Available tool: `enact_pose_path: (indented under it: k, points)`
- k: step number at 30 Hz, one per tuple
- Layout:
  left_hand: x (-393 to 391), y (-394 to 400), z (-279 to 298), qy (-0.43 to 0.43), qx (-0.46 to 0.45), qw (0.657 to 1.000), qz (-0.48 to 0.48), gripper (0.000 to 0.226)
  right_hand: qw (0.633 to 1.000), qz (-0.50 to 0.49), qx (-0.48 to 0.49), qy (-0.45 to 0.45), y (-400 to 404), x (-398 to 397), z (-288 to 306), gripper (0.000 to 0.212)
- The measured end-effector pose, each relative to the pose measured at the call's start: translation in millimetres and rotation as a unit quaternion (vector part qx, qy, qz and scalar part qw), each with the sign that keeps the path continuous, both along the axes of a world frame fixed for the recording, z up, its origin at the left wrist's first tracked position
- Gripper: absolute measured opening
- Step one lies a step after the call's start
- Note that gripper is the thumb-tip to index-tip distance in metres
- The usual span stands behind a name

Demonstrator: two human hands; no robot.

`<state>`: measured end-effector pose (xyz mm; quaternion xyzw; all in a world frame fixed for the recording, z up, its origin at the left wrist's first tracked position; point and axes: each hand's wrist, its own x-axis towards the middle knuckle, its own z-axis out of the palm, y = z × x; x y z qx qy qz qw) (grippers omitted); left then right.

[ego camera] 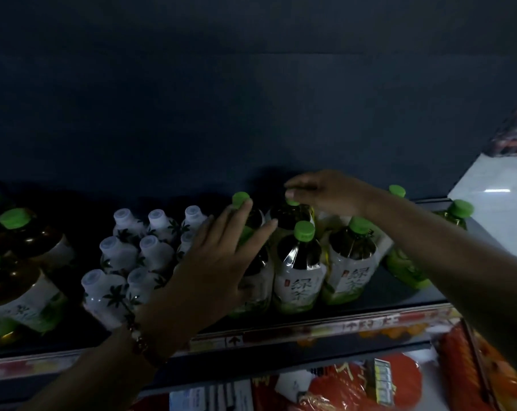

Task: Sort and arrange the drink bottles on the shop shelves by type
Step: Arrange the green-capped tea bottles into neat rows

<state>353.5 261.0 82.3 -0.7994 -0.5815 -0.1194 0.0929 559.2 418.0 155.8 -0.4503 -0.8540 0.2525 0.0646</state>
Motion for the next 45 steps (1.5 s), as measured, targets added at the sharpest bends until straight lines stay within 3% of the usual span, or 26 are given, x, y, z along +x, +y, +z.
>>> enact_pose_path:
  k: [2, 4, 6, 9, 12, 17, 28, 31, 32, 37, 45]
  points:
    - [13.8, 5.0, 6.9, -0.013, 0.016, 0.999, -0.033, 0.103, 0.995, -0.06, 0.074, 0.02, 4.2, 7.3, 8.8, 0.047]
    - [33.1, 14.0, 11.1, -0.021, 0.01, 0.998, -0.055, 0.105, 0.989, -0.102, 0.104, -0.015, 14.0, 19.1, 12.5, 0.053]
    - [50.0, 23.1, 9.9, 0.003, 0.01, 0.998, -0.06, 0.104, 0.989, -0.114, 0.037, -0.081, 22.4, 29.5, 7.8, 0.06]
    - [59.4, 32.9, 2.2, 0.037, 0.006, 0.998, -0.044, 0.105, 0.986, -0.145, -0.002, -0.086, 27.2, 37.8, -4.7, 0.052]
    - [58.3, 34.4, -3.9, 0.017, 0.015, 0.999, -0.034, 0.105, 0.986, -0.124, 0.044, -0.105, 28.5, 40.7, -5.5, 0.041]
    - [56.0, 33.2, -6.6, 0.014, 0.033, 0.998, -0.044, 0.098, 0.99, -0.077, 0.003, -0.116, 20.4, 46.4, -0.9, 0.03]
    - [64.2, 29.4, -5.4, 0.004, 0.026, 0.999, -0.019, 0.101, 0.995, -0.093, 0.003, -0.03, 47.9, 59.1, -7.7, 0.019]
    - [73.7, 23.8, -8.8, -0.006, 0.028, 0.999, 0.019, 0.101, 0.983, -0.123, 0.096, -0.097, 54.2, 63.3, -20.5, 0.051]
    - [76.8, 22.1, -9.8, -0.009, 0.029, 0.999, 0.027, 0.101, 0.979, -0.131, 0.121, -0.099, 56.7, 65.9, -23.1, 0.053]
    - [84.4, 17.1, -12.1, -0.032, 0.01, 0.997, 0.062, 0.102, 0.993, -0.03, 0.109, -0.045, 61.9, 73.4, -18.5, 0.032]
    - [86.8, 14.3, -18.0, -0.1, -0.045, 0.991, 0.072, 0.106, 0.997, 0.007, 0.07, 0.016, 50.5, 72.2, -21.0, 0.033]
